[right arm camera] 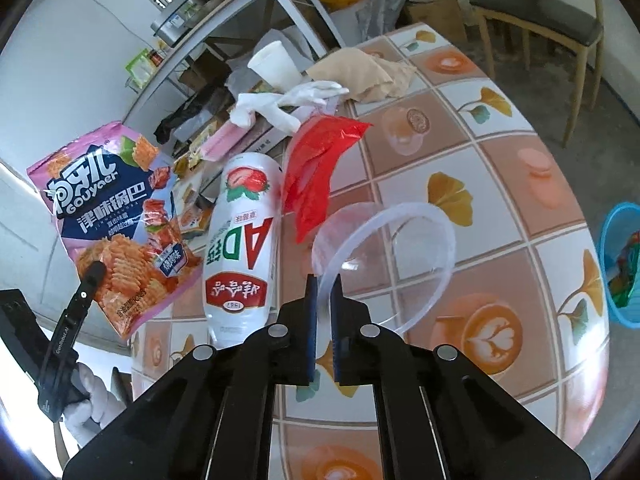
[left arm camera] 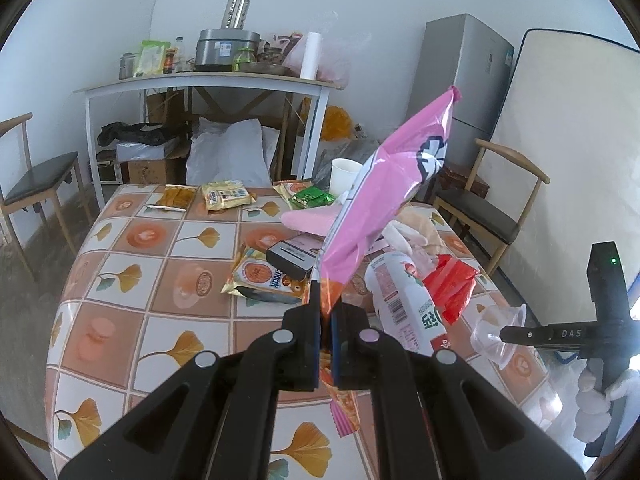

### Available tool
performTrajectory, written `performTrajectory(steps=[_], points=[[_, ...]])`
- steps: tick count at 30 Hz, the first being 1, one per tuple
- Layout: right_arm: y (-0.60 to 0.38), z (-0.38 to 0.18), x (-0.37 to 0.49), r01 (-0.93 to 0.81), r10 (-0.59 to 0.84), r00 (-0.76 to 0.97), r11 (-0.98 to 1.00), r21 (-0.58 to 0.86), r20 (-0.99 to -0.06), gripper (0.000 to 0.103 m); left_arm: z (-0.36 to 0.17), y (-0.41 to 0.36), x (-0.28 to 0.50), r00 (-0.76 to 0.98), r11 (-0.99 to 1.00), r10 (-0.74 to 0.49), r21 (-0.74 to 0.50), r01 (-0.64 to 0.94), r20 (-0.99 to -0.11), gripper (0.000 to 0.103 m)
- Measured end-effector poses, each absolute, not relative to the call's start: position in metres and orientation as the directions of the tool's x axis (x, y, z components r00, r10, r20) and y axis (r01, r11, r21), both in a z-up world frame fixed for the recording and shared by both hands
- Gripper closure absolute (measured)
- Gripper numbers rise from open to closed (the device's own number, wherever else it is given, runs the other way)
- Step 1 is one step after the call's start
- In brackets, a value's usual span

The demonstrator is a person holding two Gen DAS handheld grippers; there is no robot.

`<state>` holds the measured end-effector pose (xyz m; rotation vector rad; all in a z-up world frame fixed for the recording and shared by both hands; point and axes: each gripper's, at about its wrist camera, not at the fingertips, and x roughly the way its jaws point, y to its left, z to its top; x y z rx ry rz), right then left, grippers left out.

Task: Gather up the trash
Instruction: 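Carry the pink bag and clear cup to the wastebasket and release both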

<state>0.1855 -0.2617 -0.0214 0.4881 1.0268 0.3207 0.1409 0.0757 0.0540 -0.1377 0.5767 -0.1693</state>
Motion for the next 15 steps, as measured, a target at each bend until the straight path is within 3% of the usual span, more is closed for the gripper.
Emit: performTrajectory(steps=[15], points=[[-0.292,0.014,0.148,-0.048,0.516,0.584,0.792,0.608,-0.626,0.099,0.106,0.058,0.103,0.868,0.966,-0.248,-0.175,0.189,-0.43,0.1]])
